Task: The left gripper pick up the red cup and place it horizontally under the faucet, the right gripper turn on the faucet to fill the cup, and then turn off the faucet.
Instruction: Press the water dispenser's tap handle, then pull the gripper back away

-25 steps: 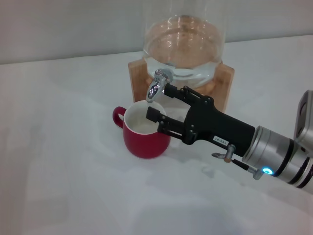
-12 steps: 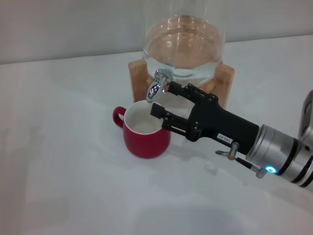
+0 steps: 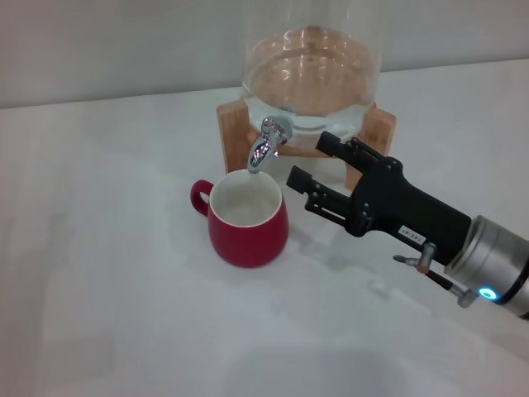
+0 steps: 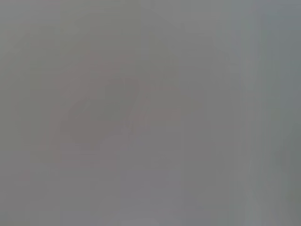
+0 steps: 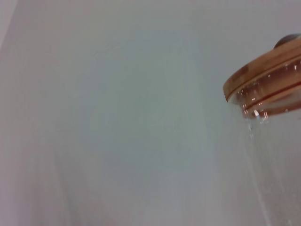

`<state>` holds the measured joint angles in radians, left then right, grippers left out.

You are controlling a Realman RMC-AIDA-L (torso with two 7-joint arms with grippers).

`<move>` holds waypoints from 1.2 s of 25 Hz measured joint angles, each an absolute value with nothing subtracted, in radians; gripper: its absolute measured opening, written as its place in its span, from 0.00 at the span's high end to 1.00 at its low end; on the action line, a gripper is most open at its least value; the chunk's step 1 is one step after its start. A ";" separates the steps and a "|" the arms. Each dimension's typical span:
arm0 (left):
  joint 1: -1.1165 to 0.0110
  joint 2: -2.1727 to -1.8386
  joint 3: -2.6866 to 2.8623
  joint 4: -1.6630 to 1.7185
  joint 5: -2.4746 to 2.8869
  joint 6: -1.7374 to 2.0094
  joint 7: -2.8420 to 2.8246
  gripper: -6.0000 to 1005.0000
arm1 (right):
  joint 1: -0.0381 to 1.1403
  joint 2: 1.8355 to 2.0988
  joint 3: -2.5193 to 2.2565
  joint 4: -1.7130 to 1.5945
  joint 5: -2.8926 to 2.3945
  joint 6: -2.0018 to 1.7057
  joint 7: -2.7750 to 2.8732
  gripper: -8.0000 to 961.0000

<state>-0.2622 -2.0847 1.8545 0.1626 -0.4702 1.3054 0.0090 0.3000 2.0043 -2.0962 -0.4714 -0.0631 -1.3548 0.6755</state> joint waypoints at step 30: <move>-0.265 -2.086 1.865 0.153 -0.465 1.304 0.005 0.13 | 0.350 2.013 -2.248 -0.494 -0.062 -1.357 0.702 0.17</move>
<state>-0.2653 -2.0863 1.8650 0.1534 -0.4648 1.3038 0.0055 0.3499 2.0130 -2.2477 -0.4940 -0.0617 -1.3568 0.7019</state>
